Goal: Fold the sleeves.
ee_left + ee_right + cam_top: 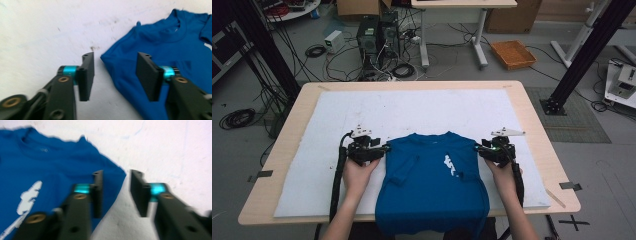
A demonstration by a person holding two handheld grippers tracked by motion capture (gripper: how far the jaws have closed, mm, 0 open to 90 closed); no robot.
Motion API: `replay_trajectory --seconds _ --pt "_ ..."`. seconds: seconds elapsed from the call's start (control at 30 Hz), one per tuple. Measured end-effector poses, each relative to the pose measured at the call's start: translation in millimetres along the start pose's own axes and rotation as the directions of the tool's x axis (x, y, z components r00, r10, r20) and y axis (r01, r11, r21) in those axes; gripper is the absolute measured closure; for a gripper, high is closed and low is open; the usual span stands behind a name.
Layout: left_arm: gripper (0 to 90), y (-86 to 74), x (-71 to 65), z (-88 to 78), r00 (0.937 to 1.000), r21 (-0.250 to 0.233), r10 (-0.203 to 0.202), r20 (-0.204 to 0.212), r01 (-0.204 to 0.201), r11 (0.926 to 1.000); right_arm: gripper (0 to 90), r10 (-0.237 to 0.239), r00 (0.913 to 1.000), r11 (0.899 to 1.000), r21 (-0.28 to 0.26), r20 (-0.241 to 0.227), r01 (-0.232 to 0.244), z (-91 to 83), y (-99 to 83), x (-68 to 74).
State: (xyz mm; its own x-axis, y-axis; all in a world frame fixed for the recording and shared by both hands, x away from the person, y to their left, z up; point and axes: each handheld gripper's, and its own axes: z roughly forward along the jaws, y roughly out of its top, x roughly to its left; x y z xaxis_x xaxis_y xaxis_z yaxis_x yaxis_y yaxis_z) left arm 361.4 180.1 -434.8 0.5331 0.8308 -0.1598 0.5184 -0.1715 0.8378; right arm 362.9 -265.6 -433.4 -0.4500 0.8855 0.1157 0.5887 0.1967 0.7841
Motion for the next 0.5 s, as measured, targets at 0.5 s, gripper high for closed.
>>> replay_trajectory --seconds 0.5 --pt "40.5 3.5 5.4 -36.4 0.9950 -0.086 0.100 -0.007 -0.100 0.9913 43.0 -0.051 0.9985 0.994 -0.102 -0.020 0.049 -28.8 0.1 -3.0"
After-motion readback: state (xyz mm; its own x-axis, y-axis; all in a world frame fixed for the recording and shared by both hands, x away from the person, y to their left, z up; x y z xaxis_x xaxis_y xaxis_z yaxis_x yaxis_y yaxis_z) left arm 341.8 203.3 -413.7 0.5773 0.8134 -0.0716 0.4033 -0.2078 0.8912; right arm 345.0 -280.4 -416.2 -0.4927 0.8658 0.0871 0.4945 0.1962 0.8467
